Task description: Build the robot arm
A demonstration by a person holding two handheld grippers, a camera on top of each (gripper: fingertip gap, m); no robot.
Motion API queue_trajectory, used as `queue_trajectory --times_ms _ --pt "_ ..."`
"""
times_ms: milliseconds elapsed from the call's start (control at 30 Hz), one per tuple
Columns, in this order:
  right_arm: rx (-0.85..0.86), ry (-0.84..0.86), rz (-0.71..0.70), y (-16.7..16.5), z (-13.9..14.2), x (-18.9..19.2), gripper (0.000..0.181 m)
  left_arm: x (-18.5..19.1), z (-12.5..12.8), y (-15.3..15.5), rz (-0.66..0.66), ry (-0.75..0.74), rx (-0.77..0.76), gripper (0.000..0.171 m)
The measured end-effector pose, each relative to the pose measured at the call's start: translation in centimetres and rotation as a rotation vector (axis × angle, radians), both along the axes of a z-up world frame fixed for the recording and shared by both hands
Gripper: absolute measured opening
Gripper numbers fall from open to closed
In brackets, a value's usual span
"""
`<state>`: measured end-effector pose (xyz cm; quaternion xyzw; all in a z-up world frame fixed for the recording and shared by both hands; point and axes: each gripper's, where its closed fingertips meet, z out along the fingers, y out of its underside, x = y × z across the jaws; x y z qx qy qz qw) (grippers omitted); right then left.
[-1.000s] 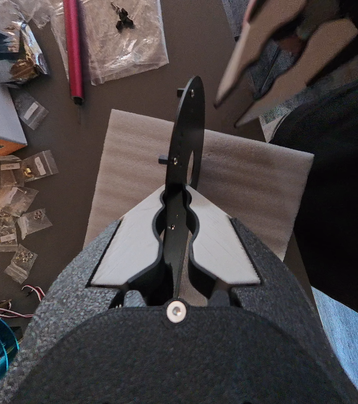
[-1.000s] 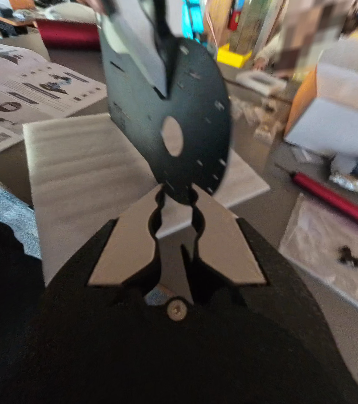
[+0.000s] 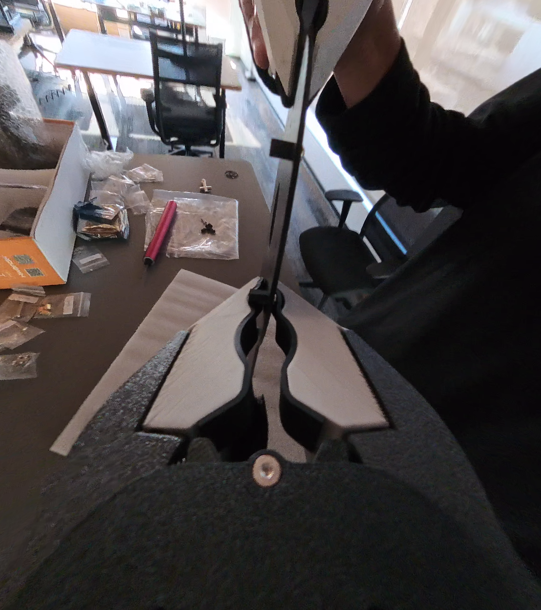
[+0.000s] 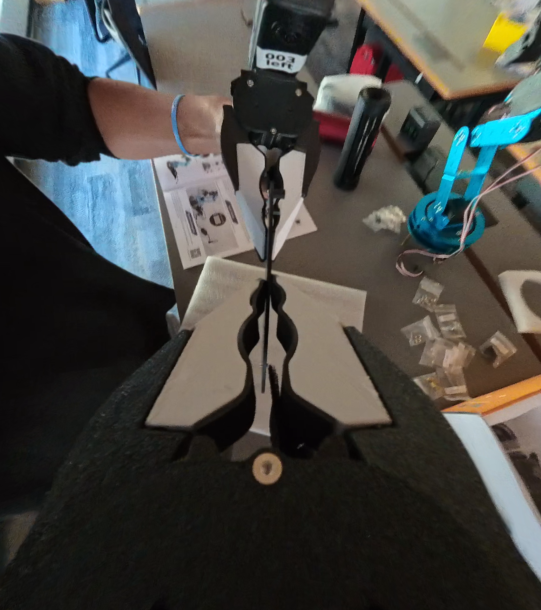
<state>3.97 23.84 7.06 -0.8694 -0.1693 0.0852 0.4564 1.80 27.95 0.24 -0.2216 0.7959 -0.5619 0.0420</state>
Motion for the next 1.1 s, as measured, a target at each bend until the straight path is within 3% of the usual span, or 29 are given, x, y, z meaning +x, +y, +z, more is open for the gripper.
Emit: queue_trajectory --times_ms 167,267,400,533,600,733,900,1100 --pt "-0.136 -0.034 -0.006 2.0 -4.2 -0.2 0.002 -0.1 -4.3 1.4 -0.011 -0.017 -0.106 0.001" --pt "-0.026 0.084 0.056 2.8 -3.9 -2.0 0.005 -1.1 -4.5 2.4 -0.060 -0.052 -0.156 0.001" --pt "0.022 0.118 0.025 2.9 -5.0 -2.4 0.005 -1.5 -4.7 2.6 -0.086 -0.078 -0.148 0.001" --pt "0.061 0.116 -0.145 3.6 -5.0 -1.1 0.001 -0.7 -4.6 3.0 -0.020 -0.007 -0.187 0.004" --pt "0.069 0.123 -0.162 3.5 -5.0 -1.1 0.000 -0.7 -4.1 3.6 0.029 0.025 -0.225 0.025" --pt "0.070 0.067 -0.171 3.5 -5.0 -1.5 0.001 -0.2 -2.7 6.6 0.294 -0.042 -0.204 0.046" --pt "0.062 0.017 -0.165 3.4 -5.0 -2.2 0.001 -1.9 3.5 5.8 0.428 -0.290 -0.157 0.036" --pt "0.099 0.039 -0.153 3.4 -4.9 -2.1 0.001 -1.2 3.4 3.0 0.359 -0.256 0.068 0.034"
